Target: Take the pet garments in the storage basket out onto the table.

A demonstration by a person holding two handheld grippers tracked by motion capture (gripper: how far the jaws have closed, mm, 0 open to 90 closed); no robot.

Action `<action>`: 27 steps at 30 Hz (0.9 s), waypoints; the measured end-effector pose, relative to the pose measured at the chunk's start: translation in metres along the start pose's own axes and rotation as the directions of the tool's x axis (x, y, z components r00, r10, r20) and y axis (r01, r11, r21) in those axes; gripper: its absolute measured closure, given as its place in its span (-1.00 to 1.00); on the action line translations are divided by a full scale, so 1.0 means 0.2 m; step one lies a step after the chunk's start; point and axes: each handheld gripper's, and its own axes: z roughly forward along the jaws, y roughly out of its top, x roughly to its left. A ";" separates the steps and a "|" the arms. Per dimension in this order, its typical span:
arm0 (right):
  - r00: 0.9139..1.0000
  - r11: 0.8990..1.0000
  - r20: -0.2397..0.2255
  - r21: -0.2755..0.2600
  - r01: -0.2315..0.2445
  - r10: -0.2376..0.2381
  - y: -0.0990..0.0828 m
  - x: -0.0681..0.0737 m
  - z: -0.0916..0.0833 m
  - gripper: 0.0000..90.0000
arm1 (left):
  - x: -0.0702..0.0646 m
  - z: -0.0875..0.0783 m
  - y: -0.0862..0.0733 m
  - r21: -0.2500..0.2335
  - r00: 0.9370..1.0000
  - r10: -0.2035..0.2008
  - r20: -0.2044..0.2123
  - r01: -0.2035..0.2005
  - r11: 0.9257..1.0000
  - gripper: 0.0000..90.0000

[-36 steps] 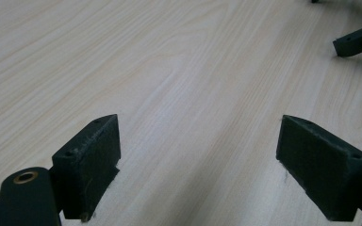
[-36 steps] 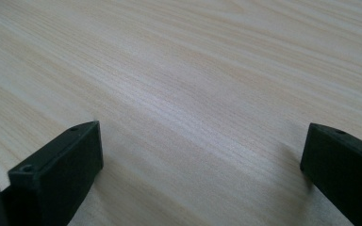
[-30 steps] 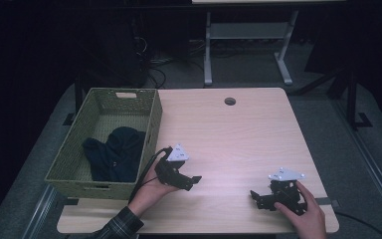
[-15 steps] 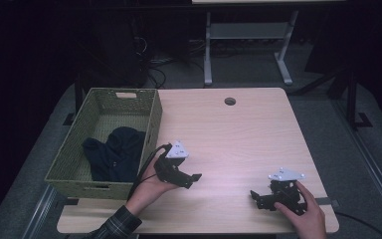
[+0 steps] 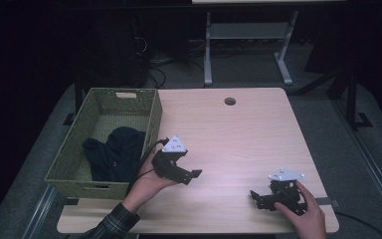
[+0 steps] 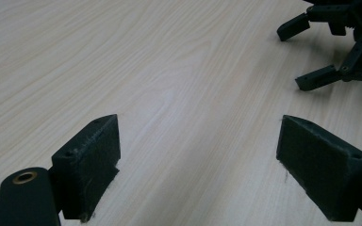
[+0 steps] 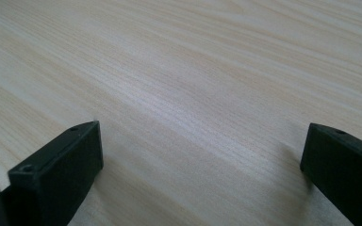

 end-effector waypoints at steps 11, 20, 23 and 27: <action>1.000 1.000 0.000 0.000 0.001 -0.001 0.00 0.00 0.00 -1.00 | 0.03 -0.05 0.06 -0.005 1.000 0.010 0.019 -0.010 1.000 -0.70; 1.000 1.000 0.000 0.000 0.001 -0.001 0.00 0.00 0.00 -1.00 | 0.07 -0.12 0.09 -0.016 1.000 0.010 0.017 -0.009 1.000 -0.69; 1.000 1.000 0.000 -0.001 -0.001 0.001 0.00 0.00 0.00 -1.00 | 0.08 -0.14 0.10 -0.022 1.000 0.000 0.015 0.000 1.000 -0.69; 1.000 1.000 0.000 -0.001 -0.001 0.001 0.00 0.00 0.00 -1.00 | 0.10 -0.17 0.09 -0.028 1.000 -0.013 0.006 0.014 1.000 -0.69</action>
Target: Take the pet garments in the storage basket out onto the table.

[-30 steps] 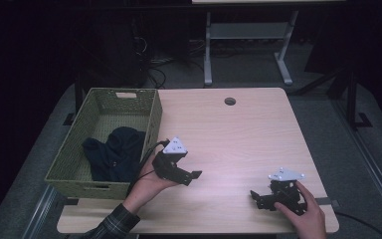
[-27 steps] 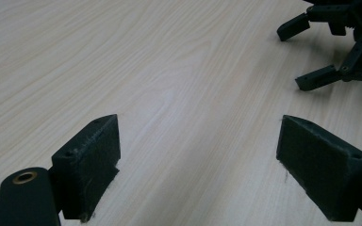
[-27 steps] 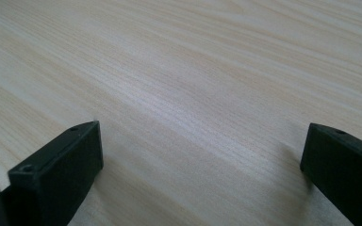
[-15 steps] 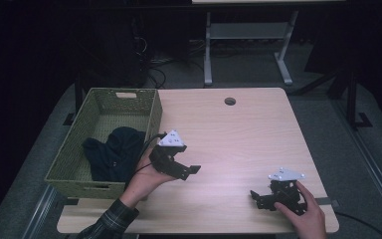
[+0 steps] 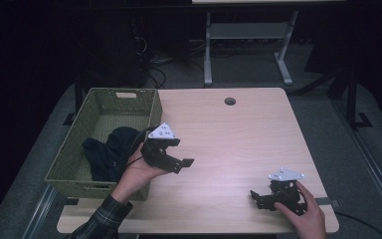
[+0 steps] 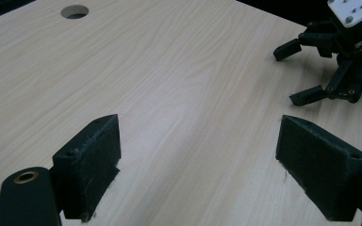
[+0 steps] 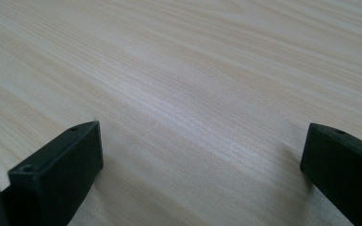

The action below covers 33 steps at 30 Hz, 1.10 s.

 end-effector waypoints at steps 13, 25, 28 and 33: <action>1.000 1.000 0.000 -0.001 -0.001 0.001 0.00 0.00 0.00 -1.00 | 0.07 -0.07 -0.03 -0.004 1.000 -0.017 -0.026 0.017 1.000 -0.69; 1.000 1.000 0.000 0.000 -0.001 0.001 0.00 0.00 0.00 -1.00 | 0.12 -0.12 -0.06 -0.018 0.998 -0.029 -0.049 0.028 0.999 -0.68; 1.000 1.000 0.000 0.001 -0.001 0.001 0.00 0.00 0.00 -1.00 | 0.14 -0.14 -0.07 -0.023 0.998 -0.035 -0.057 0.034 0.999 -0.68; 1.000 1.000 0.000 0.001 0.000 0.000 0.00 0.00 0.00 -1.00 | 0.17 -0.18 -0.09 -0.028 0.996 -0.050 -0.077 0.048 0.998 -0.68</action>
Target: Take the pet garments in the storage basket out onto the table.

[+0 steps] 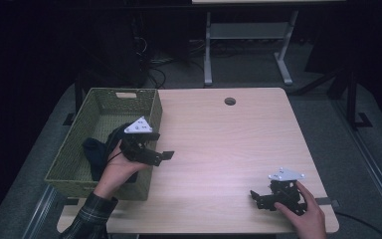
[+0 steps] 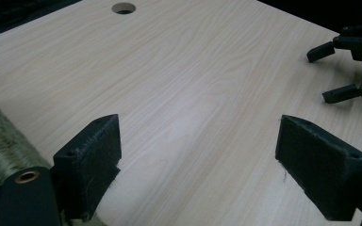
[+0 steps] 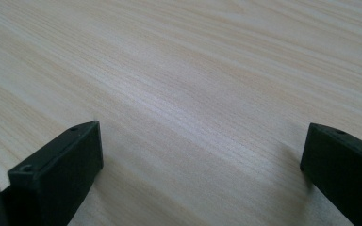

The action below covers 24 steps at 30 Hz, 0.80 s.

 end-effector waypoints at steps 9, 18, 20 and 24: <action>1.000 1.000 0.000 0.000 -0.001 0.001 0.00 0.00 0.00 -1.00 | 0.07 -0.07 -0.04 -0.016 0.999 -0.020 -0.028 0.020 1.000 -0.68; 1.000 1.000 -0.001 -0.001 -0.001 0.001 0.00 0.00 0.00 -1.00 | 0.14 -0.14 -0.08 -0.028 0.997 -0.051 -0.065 0.049 0.998 -0.68; 1.000 1.000 -0.001 0.000 -0.001 0.001 0.00 0.00 0.00 -1.00 | 0.16 -0.15 -0.09 -0.031 0.996 -0.057 -0.072 0.055 0.998 -0.68; 1.000 1.000 0.000 -0.001 -0.001 0.001 0.00 0.00 0.00 -1.00 | 0.19 -0.17 -0.11 -0.028 0.994 -0.069 -0.086 0.066 0.997 -0.68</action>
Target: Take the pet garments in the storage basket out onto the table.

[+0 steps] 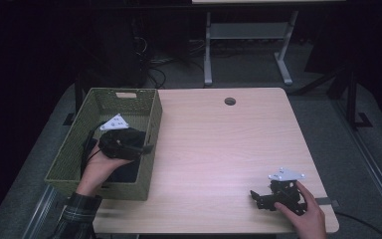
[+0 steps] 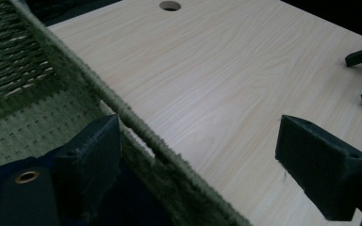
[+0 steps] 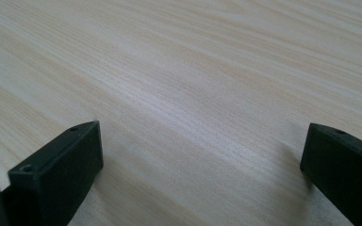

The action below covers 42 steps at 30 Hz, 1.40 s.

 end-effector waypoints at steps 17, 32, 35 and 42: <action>1.000 1.000 -0.001 0.000 0.000 0.000 0.00 0.00 0.00 -1.00 | 0.16 -0.11 -0.09 0.013 0.996 -0.023 -0.089 0.024 1.000 -0.68; 1.000 1.000 -0.001 0.000 0.000 0.000 0.00 0.00 0.00 -1.00 | 0.28 -0.15 -0.19 0.033 0.987 -0.052 -0.155 0.058 0.998 -0.68; 1.000 1.000 -0.001 0.000 0.000 0.000 0.00 0.00 0.00 -1.00 | 0.30 -0.15 -0.20 0.047 0.985 -0.054 -0.161 0.062 0.997 -0.68; 1.000 1.000 -0.001 0.000 0.000 0.000 0.00 0.00 0.00 -1.00 | 0.31 -0.12 -0.23 0.095 0.987 -0.059 -0.148 0.073 0.993 -0.68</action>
